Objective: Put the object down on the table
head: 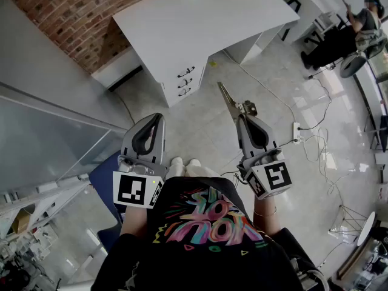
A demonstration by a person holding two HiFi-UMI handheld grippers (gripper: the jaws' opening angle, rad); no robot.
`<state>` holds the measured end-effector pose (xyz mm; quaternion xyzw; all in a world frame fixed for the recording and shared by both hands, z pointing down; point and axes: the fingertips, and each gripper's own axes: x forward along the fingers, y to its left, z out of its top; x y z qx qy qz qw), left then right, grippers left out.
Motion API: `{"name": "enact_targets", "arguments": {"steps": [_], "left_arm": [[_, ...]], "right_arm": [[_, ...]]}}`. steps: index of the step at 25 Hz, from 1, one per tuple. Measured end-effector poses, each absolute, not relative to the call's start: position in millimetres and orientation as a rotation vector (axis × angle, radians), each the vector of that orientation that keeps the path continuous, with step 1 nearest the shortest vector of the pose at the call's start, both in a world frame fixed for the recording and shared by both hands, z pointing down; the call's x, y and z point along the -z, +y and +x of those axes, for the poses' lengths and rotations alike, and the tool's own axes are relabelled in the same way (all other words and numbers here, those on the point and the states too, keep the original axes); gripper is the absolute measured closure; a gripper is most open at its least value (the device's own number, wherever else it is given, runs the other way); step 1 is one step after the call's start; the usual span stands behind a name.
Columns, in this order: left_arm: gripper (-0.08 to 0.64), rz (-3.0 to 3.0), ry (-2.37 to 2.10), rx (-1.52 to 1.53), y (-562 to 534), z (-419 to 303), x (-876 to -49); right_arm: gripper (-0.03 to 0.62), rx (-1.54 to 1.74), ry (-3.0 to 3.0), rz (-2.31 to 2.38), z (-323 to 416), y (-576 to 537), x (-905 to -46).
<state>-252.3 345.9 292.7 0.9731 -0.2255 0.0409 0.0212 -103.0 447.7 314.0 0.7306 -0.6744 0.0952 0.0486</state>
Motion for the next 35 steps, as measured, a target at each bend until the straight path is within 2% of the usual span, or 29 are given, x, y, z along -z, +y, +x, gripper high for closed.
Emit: {"name": "enact_targets", "arguments": {"steps": [21,28,35], "left_arm": [[0.535,3.005,-0.765,-0.09,377,-235,-291],[0.535,3.0,-0.753,-0.095,336,-205,-298],[0.535,2.981,-0.77,-0.065,246,-164,-300]], "right_arm": [[0.569,-0.258,-2.13,2.192,-93,476,-314],[0.569,-0.319,-2.144,2.164,-74,433,-331],[0.569,-0.351,-2.171,2.145,-34,344,-338]]}}
